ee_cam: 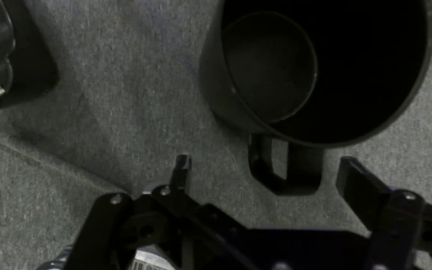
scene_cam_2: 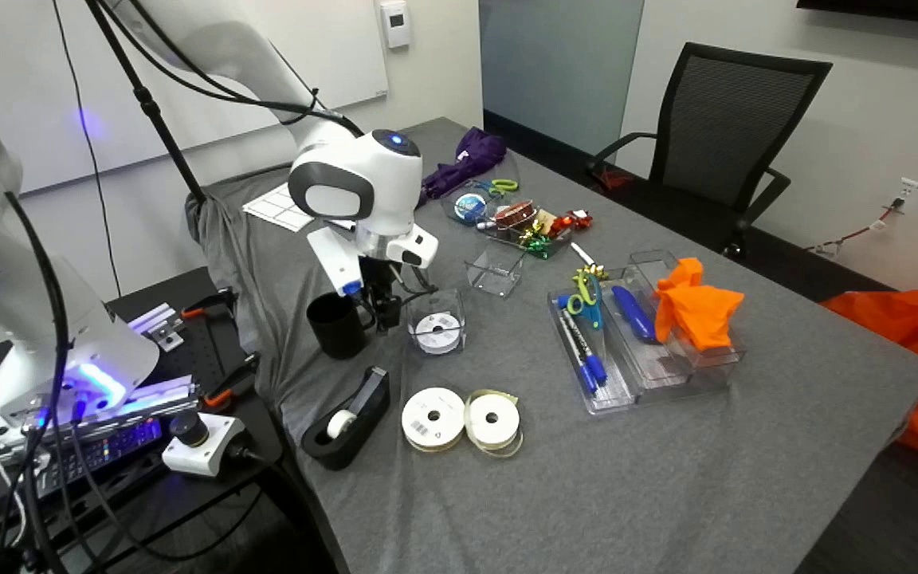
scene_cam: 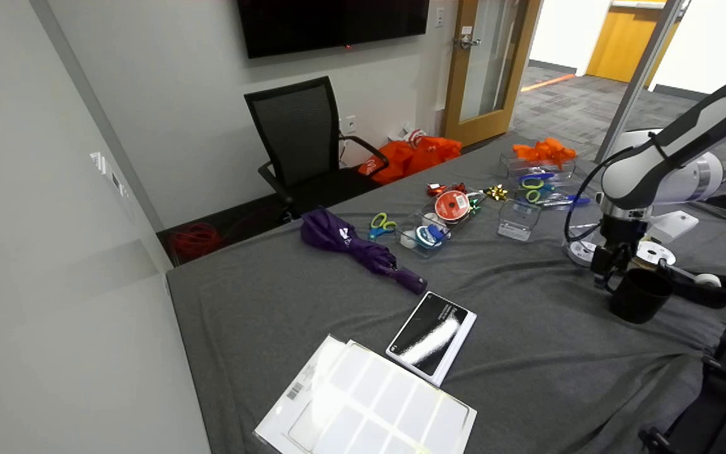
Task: Put the black cup on the black object on the left
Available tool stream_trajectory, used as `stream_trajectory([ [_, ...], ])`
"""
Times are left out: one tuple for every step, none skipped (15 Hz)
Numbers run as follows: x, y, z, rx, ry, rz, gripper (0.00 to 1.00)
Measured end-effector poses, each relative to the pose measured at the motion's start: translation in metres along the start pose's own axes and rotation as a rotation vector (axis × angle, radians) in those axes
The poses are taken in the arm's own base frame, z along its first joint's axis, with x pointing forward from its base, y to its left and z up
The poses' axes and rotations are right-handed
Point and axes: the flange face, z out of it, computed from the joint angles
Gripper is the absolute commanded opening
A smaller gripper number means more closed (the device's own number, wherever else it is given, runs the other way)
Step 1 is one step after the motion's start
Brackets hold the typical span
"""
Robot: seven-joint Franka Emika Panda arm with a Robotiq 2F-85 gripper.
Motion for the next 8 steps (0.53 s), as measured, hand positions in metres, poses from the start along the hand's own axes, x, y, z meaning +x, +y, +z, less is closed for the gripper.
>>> stream_trajectory([
  [0.0016, 0.0014, 0.0021, -0.001, -0.002, 0.002, 0.98],
  [0.0032, 0.0028, 0.0042, -0.001, -0.005, 0.006, 0.73],
  [0.0048, 0.0040, 0.0057, -0.001, -0.006, 0.009, 0.73],
  [0.0061, 0.0046, 0.0064, -0.002, -0.006, 0.013, 0.67],
  [0.0074, 0.0053, 0.0070, -0.002, -0.007, 0.018, 0.60],
  [0.0086, 0.0058, 0.0077, -0.003, -0.008, 0.024, 0.53],
  [0.0093, 0.0062, 0.0081, -0.003, -0.008, 0.031, 0.45],
  [0.0099, 0.0065, 0.0078, -0.003, -0.007, 0.036, 0.39],
])
